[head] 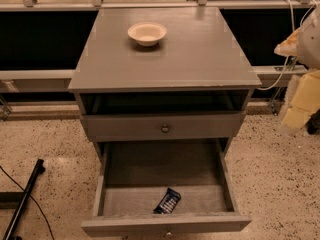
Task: Pick rxbar blueberry from middle drawer and place on counter
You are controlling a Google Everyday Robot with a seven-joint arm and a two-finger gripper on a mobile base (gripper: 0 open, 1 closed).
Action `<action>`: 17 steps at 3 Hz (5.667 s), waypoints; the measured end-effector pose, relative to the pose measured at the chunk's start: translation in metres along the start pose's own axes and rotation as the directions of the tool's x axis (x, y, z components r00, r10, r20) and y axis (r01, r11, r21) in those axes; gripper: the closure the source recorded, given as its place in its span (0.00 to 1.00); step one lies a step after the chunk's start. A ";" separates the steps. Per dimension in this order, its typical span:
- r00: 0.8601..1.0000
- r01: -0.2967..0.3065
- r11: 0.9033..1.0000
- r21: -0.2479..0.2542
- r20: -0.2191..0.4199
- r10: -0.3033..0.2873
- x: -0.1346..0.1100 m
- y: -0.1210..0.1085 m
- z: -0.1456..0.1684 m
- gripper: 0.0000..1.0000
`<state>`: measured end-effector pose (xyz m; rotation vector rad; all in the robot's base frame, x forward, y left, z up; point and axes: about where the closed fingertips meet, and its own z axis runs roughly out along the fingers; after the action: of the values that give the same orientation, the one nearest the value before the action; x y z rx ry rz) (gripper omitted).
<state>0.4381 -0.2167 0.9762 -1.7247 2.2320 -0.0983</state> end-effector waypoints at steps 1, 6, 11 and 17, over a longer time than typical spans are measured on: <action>1.000 0.001 1.000 0.001 0.000 -0.001 0.000 0.000 0.001 0.00; 0.901 0.434 0.877 -0.206 0.096 -0.423 0.037 0.025 0.280 0.00; 0.537 0.839 0.508 -0.196 0.450 -0.714 0.015 0.108 0.486 0.00; 0.251 0.958 0.122 -0.261 0.548 -0.798 -0.117 0.154 0.604 0.00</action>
Offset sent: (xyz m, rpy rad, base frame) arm 0.0367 0.0304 -0.0809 0.0218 0.0842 0.2129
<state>0.4958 0.0196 0.3902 -2.9610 0.6266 0.5821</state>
